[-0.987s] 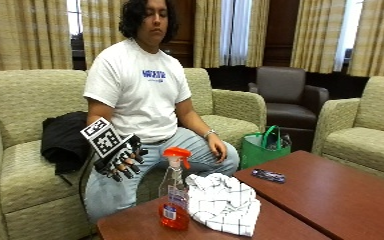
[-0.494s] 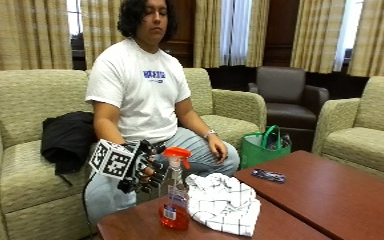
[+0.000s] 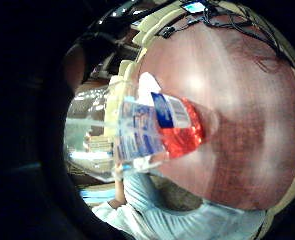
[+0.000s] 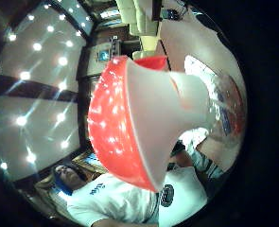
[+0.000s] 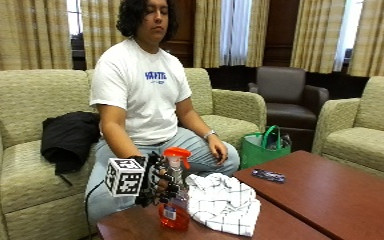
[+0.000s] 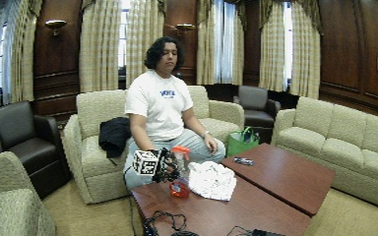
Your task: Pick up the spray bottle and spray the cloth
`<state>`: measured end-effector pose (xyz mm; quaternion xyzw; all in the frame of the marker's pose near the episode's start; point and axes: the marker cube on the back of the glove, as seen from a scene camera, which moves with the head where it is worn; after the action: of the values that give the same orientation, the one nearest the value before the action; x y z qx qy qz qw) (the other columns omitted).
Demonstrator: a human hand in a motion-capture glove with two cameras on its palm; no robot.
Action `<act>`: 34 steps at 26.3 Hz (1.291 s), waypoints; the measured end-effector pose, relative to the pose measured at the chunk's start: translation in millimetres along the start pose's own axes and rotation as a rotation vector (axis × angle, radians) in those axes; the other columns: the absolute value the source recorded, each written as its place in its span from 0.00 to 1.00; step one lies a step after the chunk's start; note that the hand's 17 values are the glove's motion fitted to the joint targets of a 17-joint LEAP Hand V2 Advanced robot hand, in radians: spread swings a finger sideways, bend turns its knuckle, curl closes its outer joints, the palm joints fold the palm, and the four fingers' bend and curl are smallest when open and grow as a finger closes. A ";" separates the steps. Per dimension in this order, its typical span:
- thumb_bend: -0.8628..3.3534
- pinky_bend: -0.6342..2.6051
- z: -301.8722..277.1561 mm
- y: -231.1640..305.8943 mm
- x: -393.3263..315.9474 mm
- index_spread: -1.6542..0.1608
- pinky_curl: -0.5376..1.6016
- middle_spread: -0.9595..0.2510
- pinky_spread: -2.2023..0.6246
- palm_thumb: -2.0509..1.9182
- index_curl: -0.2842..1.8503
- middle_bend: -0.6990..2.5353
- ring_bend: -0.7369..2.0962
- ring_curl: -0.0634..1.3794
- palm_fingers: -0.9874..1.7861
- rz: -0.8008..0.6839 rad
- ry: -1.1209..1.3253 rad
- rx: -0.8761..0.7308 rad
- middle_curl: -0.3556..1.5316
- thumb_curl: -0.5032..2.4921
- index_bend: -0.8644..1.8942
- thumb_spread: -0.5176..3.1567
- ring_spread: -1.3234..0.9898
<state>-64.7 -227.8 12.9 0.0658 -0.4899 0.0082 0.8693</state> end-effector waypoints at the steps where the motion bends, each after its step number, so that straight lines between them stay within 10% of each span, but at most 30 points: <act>1: 0.20 0.36 1.2 -2.4 -0.8 0.69 0.41 0.68 0.86 0.68 0.20 0.31 0.44 0.25 0.46 -0.001 -0.011 0.001 0.38 0.28 0.34 0.37 0.54; 12: 0.20 0.34 16.9 -17.8 -5.9 0.73 0.40 0.70 0.85 0.69 0.20 0.32 0.48 0.27 0.50 -0.007 -0.016 -0.023 0.38 0.28 0.34 0.36 0.53; 21: 0.20 0.32 27.1 -27.3 -7.8 0.74 0.39 0.65 0.77 0.69 0.18 0.42 0.54 0.31 0.76 -0.030 -0.035 0.043 0.43 0.29 0.34 0.38 0.50; 34: 0.19 0.32 37.3 -49.4 -9.9 0.73 0.42 0.66 0.76 0.68 0.22 0.36 0.50 0.33 0.67 -0.074 -0.051 0.063 0.42 0.29 0.35 0.39 0.50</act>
<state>-97.7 -280.8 18.3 0.1116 -0.5084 -0.0104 0.8538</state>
